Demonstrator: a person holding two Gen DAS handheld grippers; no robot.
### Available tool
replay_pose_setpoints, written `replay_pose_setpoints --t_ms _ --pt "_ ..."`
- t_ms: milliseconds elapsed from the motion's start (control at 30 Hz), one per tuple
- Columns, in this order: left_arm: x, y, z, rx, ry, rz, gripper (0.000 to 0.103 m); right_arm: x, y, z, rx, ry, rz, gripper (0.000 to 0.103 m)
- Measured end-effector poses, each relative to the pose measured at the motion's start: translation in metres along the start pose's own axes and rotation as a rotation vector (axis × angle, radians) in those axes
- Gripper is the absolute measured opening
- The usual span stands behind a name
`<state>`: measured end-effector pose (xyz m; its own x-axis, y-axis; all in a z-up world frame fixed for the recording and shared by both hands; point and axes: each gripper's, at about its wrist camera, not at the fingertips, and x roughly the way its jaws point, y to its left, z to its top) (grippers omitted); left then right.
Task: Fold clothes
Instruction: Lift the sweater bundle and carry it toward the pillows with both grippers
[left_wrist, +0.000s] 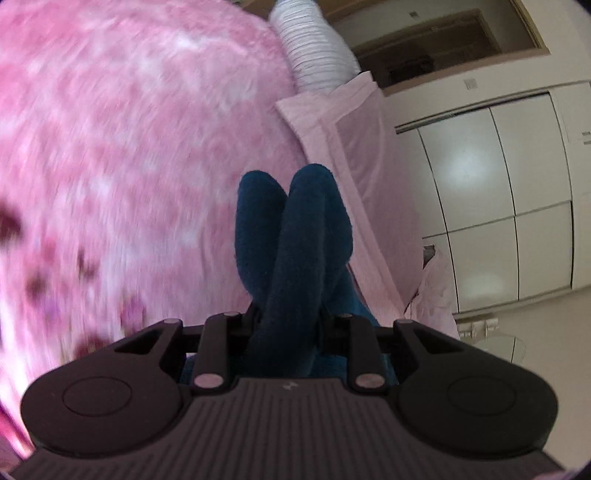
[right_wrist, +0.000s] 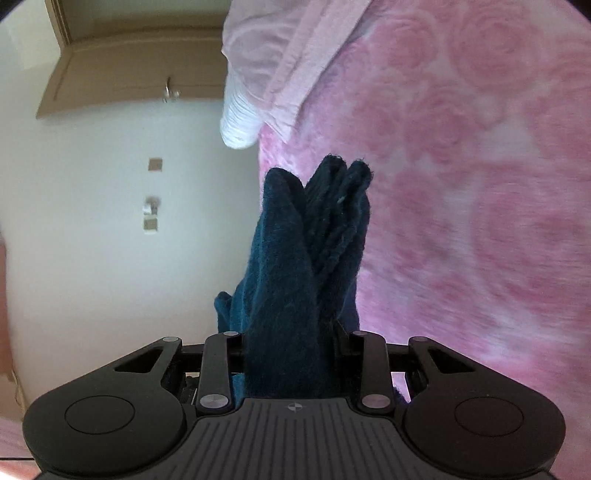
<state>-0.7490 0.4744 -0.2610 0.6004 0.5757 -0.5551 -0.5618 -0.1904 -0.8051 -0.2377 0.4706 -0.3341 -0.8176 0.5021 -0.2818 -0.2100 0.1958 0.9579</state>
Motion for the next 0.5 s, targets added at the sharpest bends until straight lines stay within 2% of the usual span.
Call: replay_pose_setpoints --t_ms 167,400,500 --pt "0.018 0.030 0.127 0.093 0.068 -0.024 0.021 0.089 0.019 -0.009 0.040 -0.105 0.044 0.032" --pt "0.065 0.081 0.317 0.217 0.191 -0.036 0.021 0.262 0.040 -0.020 0.135 -0.255 0.046 0.032" --pt "0.085 0.099 0.378 0.243 0.204 -0.023 0.021 0.326 0.049 -0.011 0.149 -0.284 0.050 0.032"
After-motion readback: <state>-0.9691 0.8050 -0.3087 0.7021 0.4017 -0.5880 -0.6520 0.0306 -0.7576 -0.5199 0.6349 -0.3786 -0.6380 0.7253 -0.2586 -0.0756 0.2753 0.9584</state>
